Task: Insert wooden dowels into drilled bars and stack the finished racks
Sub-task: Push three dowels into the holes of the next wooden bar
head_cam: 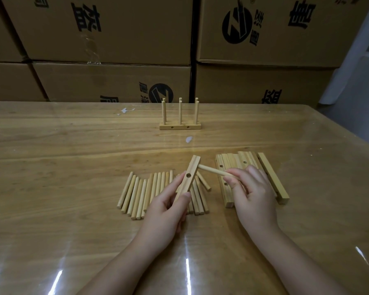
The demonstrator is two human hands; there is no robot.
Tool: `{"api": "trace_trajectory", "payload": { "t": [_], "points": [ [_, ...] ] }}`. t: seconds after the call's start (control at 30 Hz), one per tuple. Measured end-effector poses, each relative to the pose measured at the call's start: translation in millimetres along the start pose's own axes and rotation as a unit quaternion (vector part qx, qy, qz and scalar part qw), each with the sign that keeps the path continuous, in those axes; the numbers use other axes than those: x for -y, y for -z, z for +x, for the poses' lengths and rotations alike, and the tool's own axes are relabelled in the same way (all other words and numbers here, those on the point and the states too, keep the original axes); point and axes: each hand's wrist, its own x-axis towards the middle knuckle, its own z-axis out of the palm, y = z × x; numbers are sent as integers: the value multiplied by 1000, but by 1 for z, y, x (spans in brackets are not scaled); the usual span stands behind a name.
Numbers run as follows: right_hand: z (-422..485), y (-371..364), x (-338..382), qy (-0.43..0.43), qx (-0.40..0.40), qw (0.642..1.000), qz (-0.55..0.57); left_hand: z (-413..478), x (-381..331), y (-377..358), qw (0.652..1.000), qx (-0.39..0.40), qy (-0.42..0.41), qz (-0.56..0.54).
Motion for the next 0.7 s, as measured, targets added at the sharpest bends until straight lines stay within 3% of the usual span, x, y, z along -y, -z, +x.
{"api": "trace_trajectory", "payload": {
  "t": [0.7],
  "points": [
    [-1,2,-2,-21,44,999,21,-1,1,-1,1000,6,14,20]
  ]
}}
